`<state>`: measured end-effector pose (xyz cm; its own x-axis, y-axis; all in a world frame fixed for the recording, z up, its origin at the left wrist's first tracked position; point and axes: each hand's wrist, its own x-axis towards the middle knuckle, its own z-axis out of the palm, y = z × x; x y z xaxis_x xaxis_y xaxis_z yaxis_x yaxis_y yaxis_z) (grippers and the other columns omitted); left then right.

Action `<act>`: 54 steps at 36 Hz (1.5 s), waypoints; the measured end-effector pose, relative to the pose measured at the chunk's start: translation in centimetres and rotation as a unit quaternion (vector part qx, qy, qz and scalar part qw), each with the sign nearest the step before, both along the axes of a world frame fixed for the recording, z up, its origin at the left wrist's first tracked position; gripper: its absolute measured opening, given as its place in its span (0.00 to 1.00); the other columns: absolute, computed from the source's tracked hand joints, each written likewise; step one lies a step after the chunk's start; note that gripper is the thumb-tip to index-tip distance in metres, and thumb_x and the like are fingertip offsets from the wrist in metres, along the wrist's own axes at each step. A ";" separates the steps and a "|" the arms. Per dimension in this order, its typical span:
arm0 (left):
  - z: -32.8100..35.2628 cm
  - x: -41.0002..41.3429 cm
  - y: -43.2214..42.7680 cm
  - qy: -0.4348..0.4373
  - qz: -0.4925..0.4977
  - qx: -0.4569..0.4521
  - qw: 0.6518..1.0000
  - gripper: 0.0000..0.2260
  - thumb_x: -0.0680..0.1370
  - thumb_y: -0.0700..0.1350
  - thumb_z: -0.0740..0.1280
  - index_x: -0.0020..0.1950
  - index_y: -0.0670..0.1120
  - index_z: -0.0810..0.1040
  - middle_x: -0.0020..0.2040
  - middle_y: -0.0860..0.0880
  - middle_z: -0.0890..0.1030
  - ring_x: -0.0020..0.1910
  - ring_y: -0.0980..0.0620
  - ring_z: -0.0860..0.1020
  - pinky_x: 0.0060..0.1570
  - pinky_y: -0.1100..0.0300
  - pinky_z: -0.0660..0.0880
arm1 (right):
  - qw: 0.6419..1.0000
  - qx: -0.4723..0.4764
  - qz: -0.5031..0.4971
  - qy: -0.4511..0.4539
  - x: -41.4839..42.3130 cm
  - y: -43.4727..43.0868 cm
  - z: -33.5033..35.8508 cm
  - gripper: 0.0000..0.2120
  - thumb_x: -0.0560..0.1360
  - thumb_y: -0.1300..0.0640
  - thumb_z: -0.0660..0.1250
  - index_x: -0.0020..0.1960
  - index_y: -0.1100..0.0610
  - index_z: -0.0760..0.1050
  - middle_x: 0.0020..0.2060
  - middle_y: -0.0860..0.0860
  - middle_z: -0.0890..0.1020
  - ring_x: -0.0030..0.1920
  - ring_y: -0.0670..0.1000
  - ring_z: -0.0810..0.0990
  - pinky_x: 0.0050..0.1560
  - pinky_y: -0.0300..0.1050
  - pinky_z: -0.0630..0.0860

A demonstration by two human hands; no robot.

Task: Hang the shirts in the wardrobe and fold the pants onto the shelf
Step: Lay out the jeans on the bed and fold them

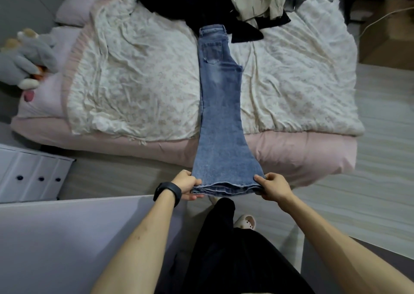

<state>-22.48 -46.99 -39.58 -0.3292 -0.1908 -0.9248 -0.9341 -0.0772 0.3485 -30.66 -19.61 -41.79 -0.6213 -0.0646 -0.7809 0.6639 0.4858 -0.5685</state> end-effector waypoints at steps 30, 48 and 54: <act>3.8 -3.0 -1.0 0.103 -0.171 -0.081 0.977 0.20 0.70 0.41 0.80 0.58 0.44 0.77 0.40 0.43 0.81 0.34 0.50 0.77 0.39 0.55 0.74 | 0.990 -0.075 -0.076 0.088 -2.2 -0.6 2.3 0.08 0.72 0.56 0.78 0.49 0.57 0.82 0.43 0.54 0.86 0.34 0.44 0.81 0.39 0.40 0.78; 5.0 -2.3 -1.3 0.174 -0.396 -0.428 0.794 0.15 0.77 0.63 0.66 0.60 0.59 0.77 0.61 0.53 0.73 0.62 0.49 0.74 0.54 0.55 0.72 | 0.786 0.199 0.377 0.448 -3.1 -1.0 5.2 0.13 0.75 0.51 0.74 0.53 0.56 0.77 0.45 0.54 0.73 0.45 0.58 0.75 0.37 0.49 0.72; 4.1 -0.5 -1.2 0.146 -0.527 -0.494 0.676 0.15 0.81 0.59 0.60 0.61 0.53 0.77 0.59 0.53 0.79 0.62 0.49 0.72 0.56 0.53 0.67 | 0.626 0.241 0.501 0.548 -2.5 -1.4 6.7 0.17 0.57 0.62 0.81 0.44 0.61 0.82 0.43 0.58 0.81 0.40 0.61 0.80 0.34 0.52 0.78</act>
<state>-22.98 -48.14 -35.52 -0.9051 -0.1851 -0.3829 -0.1693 0.9827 -0.0748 -33.12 -20.98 -35.13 -0.6373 -0.7706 -0.0011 -0.7699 0.6367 -0.0433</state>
